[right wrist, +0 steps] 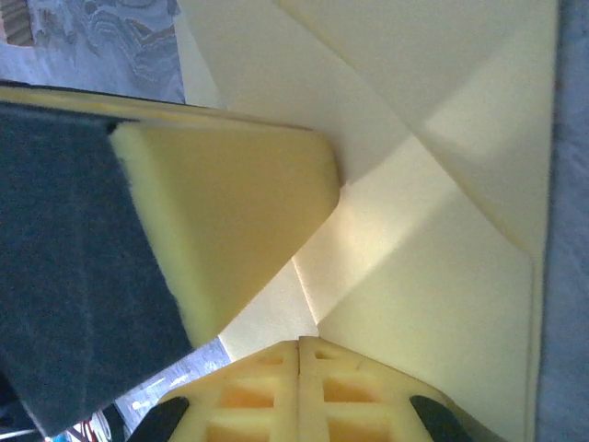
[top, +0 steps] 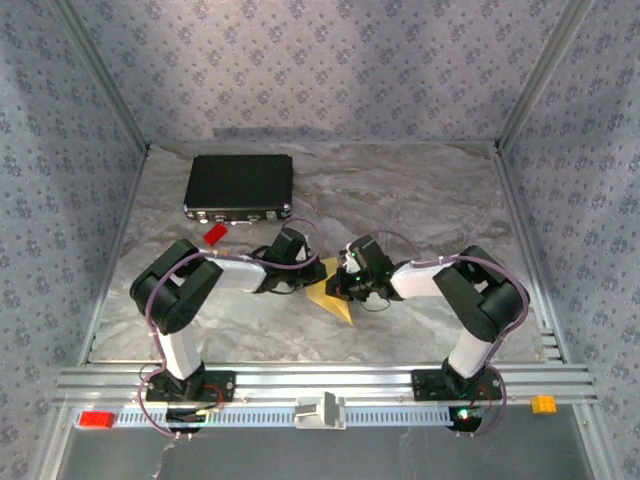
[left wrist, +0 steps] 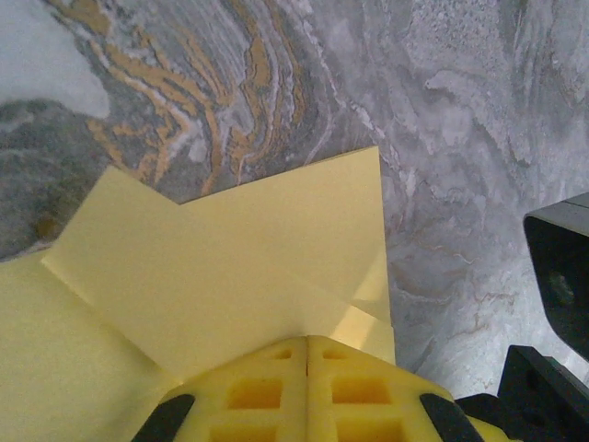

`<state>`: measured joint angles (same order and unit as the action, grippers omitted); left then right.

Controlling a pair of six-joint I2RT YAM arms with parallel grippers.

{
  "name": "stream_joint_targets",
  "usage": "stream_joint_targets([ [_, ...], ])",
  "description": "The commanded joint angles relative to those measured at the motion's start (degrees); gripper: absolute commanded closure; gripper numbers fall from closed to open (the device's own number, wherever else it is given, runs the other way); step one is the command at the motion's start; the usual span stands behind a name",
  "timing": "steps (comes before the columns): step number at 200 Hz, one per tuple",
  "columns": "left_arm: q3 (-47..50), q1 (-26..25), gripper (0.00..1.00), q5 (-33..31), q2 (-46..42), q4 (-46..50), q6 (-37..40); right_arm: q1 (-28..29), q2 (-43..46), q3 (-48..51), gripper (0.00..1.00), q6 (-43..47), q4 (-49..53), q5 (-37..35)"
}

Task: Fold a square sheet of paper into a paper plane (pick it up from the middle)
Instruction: Fourth fold the wing at the center of the table.

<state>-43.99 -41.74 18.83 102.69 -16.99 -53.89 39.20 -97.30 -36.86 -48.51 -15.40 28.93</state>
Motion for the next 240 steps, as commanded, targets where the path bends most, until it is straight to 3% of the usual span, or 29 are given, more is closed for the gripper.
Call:
stream_joint_targets([
  [1,2.61,0.73,0.97,-1.93,0.23,4.88,-0.16,0.41,1.97,4.52,1.00,-0.38,3.79,-0.71],
  [96,2.72,1.26,0.98,-1.71,0.86,4.60,-0.45,1.87,19.32,19.89,0.99,-1.45,4.93,-3.19],
  [145,2.59,1.11,0.97,-0.99,0.23,4.34,-0.10,1.34,30.10,16.20,0.98,0.30,12.20,-3.88],
  [240,2.26,1.02,0.97,-0.66,-0.52,4.16,0.29,-0.16,10.87,5.50,0.98,-0.86,5.14,-1.82],
])
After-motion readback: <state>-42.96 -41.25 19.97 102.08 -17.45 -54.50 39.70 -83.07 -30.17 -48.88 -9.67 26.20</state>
